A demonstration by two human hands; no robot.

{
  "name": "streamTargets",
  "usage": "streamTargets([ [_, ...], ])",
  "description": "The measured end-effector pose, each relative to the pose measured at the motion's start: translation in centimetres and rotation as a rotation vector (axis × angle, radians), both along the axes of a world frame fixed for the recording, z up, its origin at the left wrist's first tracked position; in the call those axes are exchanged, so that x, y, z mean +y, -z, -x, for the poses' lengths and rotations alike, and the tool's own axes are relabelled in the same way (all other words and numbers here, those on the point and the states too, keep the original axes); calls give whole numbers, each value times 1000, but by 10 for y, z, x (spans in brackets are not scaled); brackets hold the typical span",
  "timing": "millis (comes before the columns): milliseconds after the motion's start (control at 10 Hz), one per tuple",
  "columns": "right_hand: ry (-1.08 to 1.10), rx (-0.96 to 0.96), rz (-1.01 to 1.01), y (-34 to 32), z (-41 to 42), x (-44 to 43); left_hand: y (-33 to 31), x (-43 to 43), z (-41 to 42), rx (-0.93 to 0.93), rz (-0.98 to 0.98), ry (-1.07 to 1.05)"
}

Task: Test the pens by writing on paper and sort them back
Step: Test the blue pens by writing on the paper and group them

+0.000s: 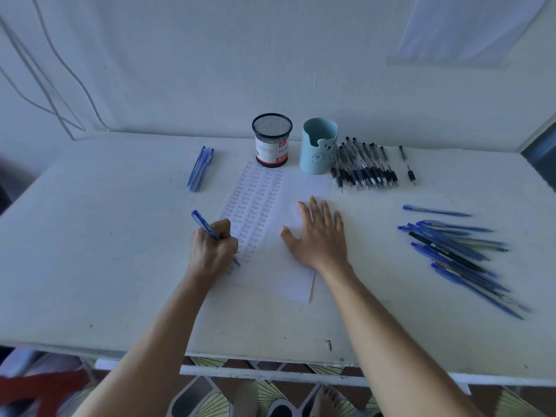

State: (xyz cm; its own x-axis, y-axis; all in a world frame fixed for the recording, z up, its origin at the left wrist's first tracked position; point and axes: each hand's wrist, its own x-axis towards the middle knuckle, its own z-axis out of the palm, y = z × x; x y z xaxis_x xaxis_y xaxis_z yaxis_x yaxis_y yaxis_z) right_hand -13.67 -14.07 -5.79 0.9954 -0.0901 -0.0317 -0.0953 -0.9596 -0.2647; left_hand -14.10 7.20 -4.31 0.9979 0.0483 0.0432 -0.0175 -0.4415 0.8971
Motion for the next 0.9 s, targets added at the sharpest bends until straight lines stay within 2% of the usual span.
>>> streamTargets([
  [300,-2,-1,0,-1,0,0,2,-2,0,-8,-50,2],
  [900,3,2,-2,-1,0,0,1,-6,4,15,34,32],
])
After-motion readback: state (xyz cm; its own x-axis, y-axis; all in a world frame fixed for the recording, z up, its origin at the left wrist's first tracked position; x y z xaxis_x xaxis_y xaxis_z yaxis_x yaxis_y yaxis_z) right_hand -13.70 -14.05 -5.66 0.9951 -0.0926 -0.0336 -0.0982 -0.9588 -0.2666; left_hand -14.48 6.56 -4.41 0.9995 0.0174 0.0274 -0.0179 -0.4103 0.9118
